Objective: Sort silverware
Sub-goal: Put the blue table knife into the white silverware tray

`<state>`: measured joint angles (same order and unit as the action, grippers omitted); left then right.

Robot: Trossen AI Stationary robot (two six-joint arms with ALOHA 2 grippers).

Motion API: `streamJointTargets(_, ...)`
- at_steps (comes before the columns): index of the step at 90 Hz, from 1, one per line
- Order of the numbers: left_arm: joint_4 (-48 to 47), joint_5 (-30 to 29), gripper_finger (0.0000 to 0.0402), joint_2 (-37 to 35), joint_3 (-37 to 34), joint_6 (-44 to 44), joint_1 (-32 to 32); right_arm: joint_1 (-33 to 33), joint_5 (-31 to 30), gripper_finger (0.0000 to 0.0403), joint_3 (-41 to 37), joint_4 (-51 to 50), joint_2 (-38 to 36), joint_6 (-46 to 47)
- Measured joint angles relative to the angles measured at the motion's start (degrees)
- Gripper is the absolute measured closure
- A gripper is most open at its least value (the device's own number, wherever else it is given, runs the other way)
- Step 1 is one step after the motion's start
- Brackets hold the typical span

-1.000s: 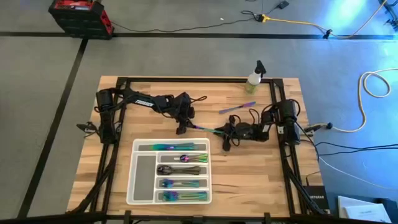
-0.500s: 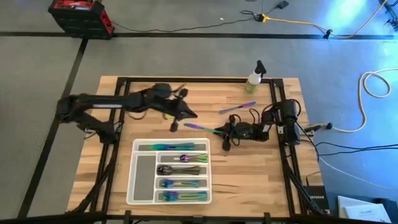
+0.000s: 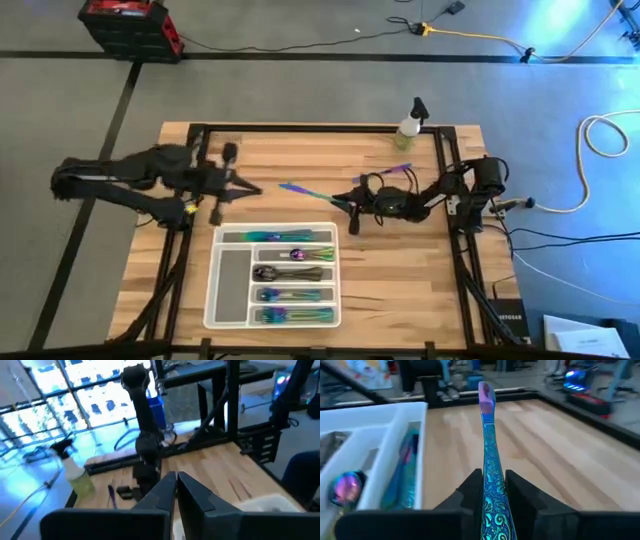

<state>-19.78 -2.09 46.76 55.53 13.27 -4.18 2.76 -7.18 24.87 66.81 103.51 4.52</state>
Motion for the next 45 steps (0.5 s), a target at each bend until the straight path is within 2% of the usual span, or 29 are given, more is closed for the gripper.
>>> streamJointTargets(11, -3.1, -8.0, 0.0400, -3.7, -4.4, -4.5, -6.0, -0.4, 5.3, 0.0354, 8.9, -11.0, -0.1, 0.1)
streamJointTargets(20, 0.3, -11.7, 0.0401, -6.2, -10.3, -8.6, -11.3, -1.7, 6.0, 0.0354, 17.5, -24.1, -0.1, -0.8)
streamJointTargets(27, 3.4, -17.3, 0.0401, -8.1, -15.4, -11.1, -15.7, -2.9, 6.2, 0.0354, 23.8, -31.4, -0.1, -2.2)
streamJointTargets(36, 7.1, -24.9, 0.0401, -9.2, -21.3, -15.0, -21.0, -4.6, 8.8, 0.0354, 29.1, -33.6, -0.2, -3.9)
streamJointTargets(45, 12.1, -28.6, 0.0401, -9.0, -25.4, -19.2, -26.8, -6.3, 10.5, 0.0354, 31.5, -33.6, -0.2, -4.7)
